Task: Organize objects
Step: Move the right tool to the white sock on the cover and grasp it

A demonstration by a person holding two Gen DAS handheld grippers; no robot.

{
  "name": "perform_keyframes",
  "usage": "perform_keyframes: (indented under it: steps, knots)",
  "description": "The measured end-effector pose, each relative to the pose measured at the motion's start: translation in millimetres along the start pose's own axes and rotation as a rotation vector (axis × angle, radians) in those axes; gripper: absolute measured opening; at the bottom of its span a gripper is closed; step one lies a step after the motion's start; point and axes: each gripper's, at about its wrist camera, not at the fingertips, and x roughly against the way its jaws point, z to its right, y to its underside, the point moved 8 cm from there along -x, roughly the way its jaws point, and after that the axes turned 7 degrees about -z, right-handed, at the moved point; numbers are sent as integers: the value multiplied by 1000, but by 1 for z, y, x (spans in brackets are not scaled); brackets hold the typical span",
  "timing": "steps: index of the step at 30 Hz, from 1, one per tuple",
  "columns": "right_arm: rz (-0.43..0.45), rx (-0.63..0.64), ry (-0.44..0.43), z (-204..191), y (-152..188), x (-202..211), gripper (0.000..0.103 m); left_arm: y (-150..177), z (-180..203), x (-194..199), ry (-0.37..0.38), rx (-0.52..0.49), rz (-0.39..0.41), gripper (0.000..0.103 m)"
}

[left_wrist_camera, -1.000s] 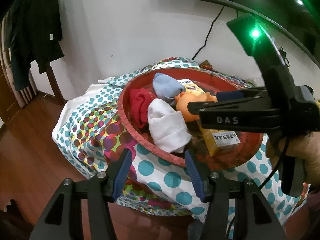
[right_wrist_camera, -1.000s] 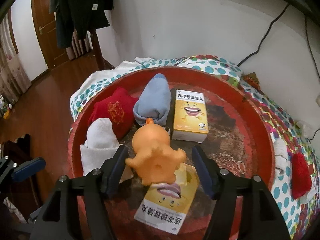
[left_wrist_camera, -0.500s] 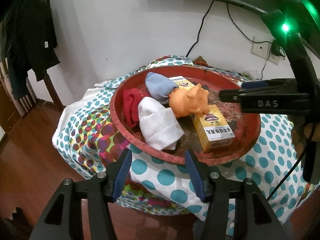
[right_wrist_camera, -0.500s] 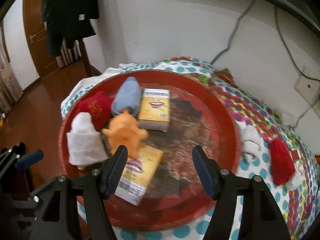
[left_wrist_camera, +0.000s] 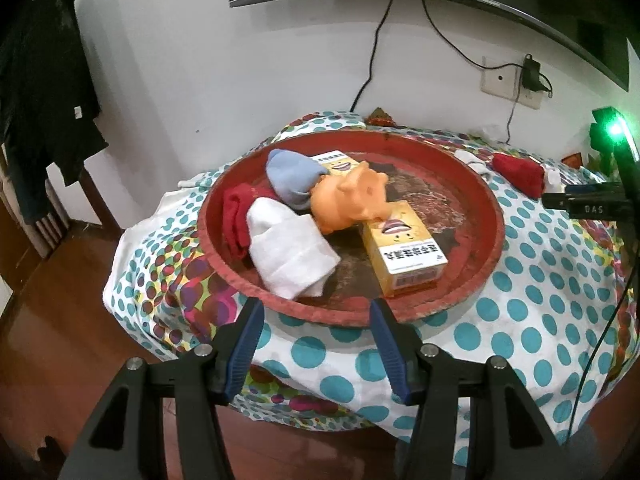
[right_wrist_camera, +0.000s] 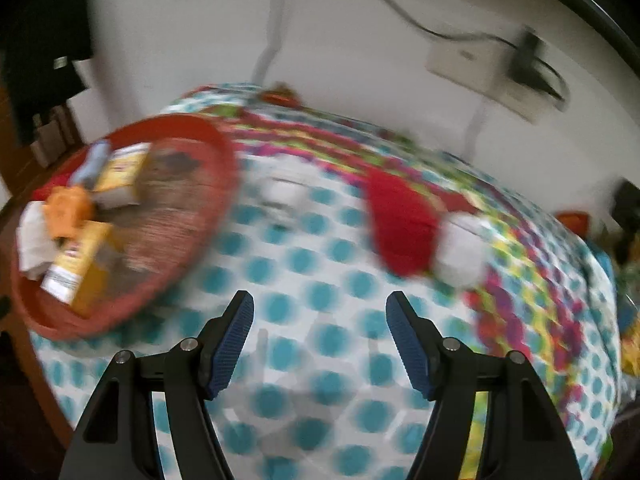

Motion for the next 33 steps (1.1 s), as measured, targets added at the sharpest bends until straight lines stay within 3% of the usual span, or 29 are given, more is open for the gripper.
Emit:
perform_keyframes:
  steps: [9, 28, 30, 33]
  knots:
    - [-8, -97, 37, 70, 0, -27, 67, -7, 27, 3, 29, -30, 3, 56]
    - [-16, -66, -16, 91, -35, -80, 65, -74, 161, -21, 144, -221, -29, 56]
    - [-9, -61, -38, 91, -37, -81, 63, -81, 176, -25, 163, -230, -32, 56]
    - [-5, -60, -91, 89, -37, -80, 45, -92, 195, -32, 185, -234, -38, 56]
